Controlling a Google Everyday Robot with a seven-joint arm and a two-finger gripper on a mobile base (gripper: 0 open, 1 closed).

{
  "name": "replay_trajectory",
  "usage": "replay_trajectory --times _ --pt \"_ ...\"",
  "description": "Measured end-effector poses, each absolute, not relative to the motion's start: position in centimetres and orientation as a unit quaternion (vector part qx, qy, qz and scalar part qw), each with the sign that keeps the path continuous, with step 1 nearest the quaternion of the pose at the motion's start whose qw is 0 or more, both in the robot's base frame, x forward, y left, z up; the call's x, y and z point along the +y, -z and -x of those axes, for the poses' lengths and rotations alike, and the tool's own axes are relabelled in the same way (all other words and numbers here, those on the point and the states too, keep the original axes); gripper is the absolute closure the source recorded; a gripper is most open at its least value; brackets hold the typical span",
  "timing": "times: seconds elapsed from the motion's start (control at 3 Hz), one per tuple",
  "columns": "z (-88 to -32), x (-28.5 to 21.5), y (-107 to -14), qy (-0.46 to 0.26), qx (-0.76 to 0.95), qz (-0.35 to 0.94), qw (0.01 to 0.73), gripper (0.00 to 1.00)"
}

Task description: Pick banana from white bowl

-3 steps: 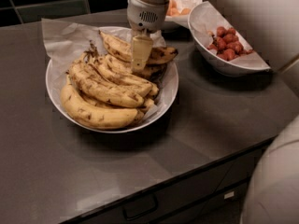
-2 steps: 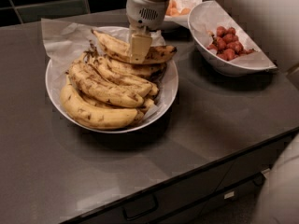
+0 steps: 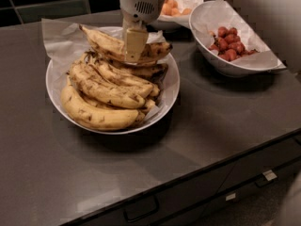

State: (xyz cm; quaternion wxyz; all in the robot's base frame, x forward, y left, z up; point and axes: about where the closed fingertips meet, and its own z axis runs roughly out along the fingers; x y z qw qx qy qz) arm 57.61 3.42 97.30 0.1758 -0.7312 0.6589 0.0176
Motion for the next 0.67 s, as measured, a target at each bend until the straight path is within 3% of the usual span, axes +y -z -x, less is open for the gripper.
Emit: replay_trajectory --times 0.67 --pt "-54.6 4.3 -99.9 -0.031 0.622 0.749 0.228 1.00"
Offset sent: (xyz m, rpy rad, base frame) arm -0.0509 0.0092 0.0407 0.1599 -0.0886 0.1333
